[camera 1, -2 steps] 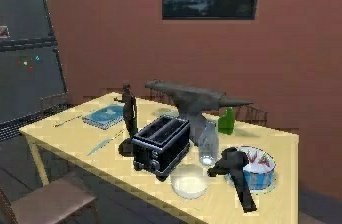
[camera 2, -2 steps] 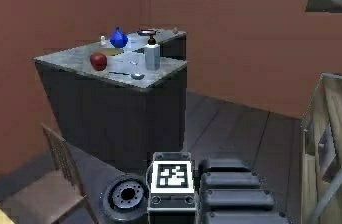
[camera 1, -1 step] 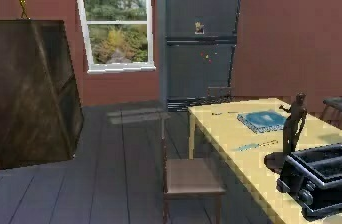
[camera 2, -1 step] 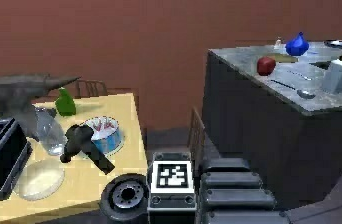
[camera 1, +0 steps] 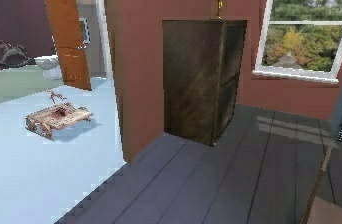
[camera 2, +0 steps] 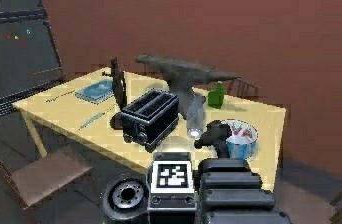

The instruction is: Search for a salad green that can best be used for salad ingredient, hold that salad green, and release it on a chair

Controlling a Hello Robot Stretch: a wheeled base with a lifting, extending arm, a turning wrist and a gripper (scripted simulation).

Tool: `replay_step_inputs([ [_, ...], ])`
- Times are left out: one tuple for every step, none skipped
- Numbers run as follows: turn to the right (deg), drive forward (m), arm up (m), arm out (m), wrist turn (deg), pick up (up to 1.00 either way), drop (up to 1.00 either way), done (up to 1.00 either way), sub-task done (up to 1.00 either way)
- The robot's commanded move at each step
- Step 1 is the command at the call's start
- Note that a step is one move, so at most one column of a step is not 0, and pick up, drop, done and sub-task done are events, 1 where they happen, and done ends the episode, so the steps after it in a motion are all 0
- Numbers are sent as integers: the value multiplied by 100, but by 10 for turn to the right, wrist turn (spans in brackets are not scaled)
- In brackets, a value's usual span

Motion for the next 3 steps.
replay_step_inputs([
  [-150, 0, 0, 0, 0, 0, 0, 0, 0],
  [240, 0, 0, 0, 0, 0, 0, 0, 0],
  [0, 30, 0, 0, 0, 0, 0, 0, 0],
])
